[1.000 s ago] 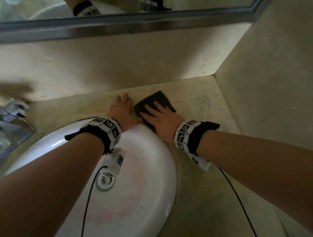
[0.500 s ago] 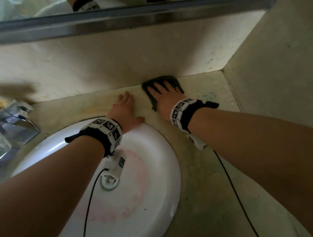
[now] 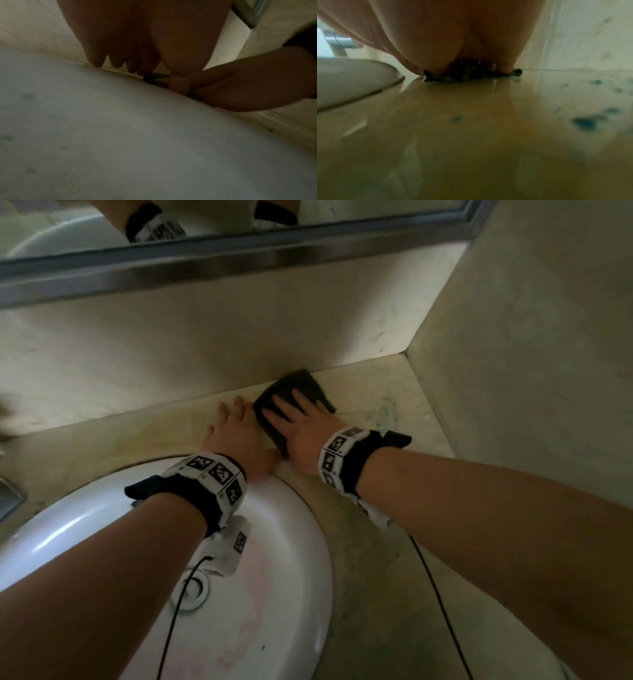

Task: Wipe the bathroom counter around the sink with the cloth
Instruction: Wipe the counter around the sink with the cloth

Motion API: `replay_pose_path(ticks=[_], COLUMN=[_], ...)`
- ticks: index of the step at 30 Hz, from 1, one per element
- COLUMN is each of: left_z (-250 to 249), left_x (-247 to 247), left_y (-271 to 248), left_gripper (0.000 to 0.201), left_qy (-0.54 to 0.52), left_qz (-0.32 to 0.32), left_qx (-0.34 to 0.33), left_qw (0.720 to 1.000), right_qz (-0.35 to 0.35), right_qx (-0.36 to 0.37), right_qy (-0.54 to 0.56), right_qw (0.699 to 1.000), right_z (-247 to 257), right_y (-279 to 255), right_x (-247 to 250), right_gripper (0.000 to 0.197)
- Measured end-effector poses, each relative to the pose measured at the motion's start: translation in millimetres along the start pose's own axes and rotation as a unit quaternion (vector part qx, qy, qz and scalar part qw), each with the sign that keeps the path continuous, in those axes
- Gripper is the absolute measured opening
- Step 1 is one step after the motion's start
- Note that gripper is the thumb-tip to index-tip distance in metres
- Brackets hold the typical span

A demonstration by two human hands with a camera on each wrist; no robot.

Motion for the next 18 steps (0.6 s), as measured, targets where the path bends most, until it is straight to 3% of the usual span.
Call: replay_pose_path(ticks=[11,18], left_z=[-10,-10], left_x=[-5,-5], left_y=[3,1], left_gripper=[0.107,0.107], left_qy=[0.012,0.0], left_qz=[0.025,0.027], left_qx=[0.01,0.01], left_qw=[1.0,1.0], right_qz=[-0.037,-0.069], right_qx=[-0.207,-0.215], right_qy=[0.057,0.059], right_qw=[0.976,0.972], right_z=[-90,-112], right_y=[-5,-10], right_x=[3,6], right_gripper=[0.07,0.067])
Point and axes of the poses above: each hand's wrist, its own y-axis towards the middle knuckle, its own x-axis out of the back of the hand, z = x × y, the point moved 2 cm from there along y, towards the middle knuckle, and after that the axes turned 8 degrees about -z, right-handed, at the moved point
